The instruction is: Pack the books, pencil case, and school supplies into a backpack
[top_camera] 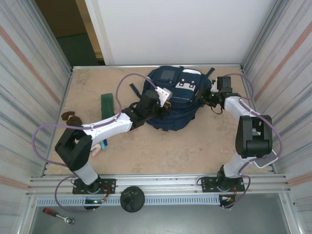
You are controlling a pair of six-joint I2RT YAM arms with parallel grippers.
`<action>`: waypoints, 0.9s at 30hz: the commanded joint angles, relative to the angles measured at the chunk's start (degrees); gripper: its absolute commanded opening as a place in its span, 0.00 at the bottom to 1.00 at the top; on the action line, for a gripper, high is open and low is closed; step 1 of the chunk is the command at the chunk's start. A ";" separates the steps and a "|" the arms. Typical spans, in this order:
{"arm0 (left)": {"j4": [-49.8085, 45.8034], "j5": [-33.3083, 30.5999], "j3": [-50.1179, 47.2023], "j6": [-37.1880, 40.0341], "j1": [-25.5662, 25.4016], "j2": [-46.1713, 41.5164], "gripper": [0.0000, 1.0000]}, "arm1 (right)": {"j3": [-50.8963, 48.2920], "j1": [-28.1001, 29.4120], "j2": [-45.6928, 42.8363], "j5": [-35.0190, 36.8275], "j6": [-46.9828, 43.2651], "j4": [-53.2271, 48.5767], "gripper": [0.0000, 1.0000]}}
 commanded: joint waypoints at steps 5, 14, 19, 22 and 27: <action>2.50 2.37 1.89 -1.30 -1.12 1.00 0.00 | -13.97 1.50 -18.16 -3.41 0.89 -2.61 0.70; 3.07 1.69 2.20 -0.74 -2.73 1.94 0.00 | -29.37 9.41 -28.22 -1.59 12.82 9.74 0.80; 2.32 1.71 2.39 -0.26 -3.27 2.07 0.00 | -28.95 14.11 -23.77 3.43 14.14 15.78 0.77; 2.39 1.88 1.91 -0.13 -3.35 1.94 0.00 | -28.92 14.12 -21.24 4.72 13.73 18.31 0.69; 2.53 0.55 0.00 0.55 -3.22 0.46 0.00 | -29.36 12.62 -19.89 7.82 11.03 16.20 0.27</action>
